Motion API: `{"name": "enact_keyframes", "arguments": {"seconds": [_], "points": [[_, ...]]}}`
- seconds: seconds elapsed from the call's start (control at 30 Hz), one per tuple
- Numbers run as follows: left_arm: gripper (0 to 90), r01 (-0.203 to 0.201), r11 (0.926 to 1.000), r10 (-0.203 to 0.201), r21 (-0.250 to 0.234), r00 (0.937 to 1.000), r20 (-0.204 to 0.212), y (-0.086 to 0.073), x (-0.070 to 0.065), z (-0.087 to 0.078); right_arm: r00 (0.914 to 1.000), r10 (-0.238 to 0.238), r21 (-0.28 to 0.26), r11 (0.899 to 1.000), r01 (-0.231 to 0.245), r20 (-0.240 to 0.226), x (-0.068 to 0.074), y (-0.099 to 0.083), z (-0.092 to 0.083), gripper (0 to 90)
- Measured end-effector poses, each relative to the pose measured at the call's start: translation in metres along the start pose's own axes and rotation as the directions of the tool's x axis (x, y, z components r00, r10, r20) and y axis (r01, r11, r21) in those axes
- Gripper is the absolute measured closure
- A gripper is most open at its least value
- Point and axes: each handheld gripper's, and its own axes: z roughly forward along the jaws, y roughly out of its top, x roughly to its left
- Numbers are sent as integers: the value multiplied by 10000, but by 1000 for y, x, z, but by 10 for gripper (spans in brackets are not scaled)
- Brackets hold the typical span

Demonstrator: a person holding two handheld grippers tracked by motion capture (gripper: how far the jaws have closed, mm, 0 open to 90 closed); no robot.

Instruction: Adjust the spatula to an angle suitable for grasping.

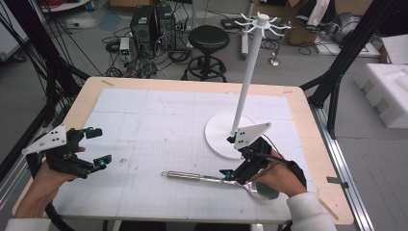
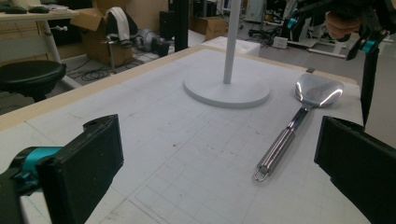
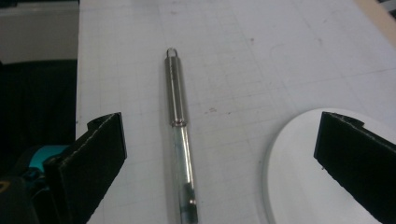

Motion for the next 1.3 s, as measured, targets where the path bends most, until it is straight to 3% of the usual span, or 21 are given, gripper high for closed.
{"name": "enact_keyframes", "arguments": {"seconds": [0.17, 0.3, 0.47, 0.67, 0.93, 0.97, 1.0, 1.03, 1.07, 1.1, 1.13, 1.2, 1.23, 1.3], "points": [[17, -7, 10000, 7, 67, 10000, 36, 0, 0, 1, 9991, -257, 845, 9960, 285, -345, -1, -1, 15, 14], [17, 71, 10000, -71, 70, 10000, 24, -3, 2, 1, 9973, -277, 1553, 9871, 379, -674, -1, -2, 27, 18], [17, -20, 9999, 20, 166, 10000, -9, -3, 1, 2, 9956, -441, 2479, 9667, 634, -824, -1, -5, 43, 44], [17, -71, 9994, 71, 327, 10000, -16, -4, 0, 2, 9929, -338, 3041, 9502, 673, -1141, 1, -6, 55, 43], [17, -101, 9972, 101, 739, 9999, 5, -5, -1, 5, 9925, -214, 4096, 9096, 695, -1207, 5, -14, 73, 67], [17, -113, 9972, 114, 743, 9999, -11, -5, -1, 5, 9924, -158, 4161, 9070, 657, -1222, 6, -15, 75, 89], [17, -113, 9972, 115, 744, 9999, -21, -5, -1, 5, 9921, -179, 4300, 9001, 699, -1240, 6, -15, 77, 154], [17, -110, 9972, 112, 745, 9999, -35, -5, -1, 5, 9937, 84, 4553, 8892, 438, -1120, 8, -15, 77, 174], [17, -99, 9972, 102, 743, 9999, -42, -5, -1, 5, 9929, -206, 4406, 8949, 708, -1175, 6, -16, 80, 174], [17, -98, 9973, 101, 726, 9999, -42, -5, -1, 5, 9941, 93, 4625, 8856, 420, -1079, 8, -17, 81, 175], [17, -102, 9973, 107, 731, 9999, -59, -4, 0, 5, 9925, -196, 4478, 8912, 721, -1209, 6, -18, 83, 193], [17, -79, 9972, 86, 744, 9999, -101, -5, 0, 5, 9943, 119, 4816, 8754, 408, -1058, 8, -18, 84, 236], [17, -80, 9972, 88, 744, 9999, -109, -5, 0, 5, 9931, -247, 4684, 8802, 762, -1150, 6, -19, 87, 258], [17, -57, 9972, 64, 747, 9999, -98, -5, 0, 5, 9929, -33, 4874, 8710, 614, -1192, 7, -19, 89, 306]]}}
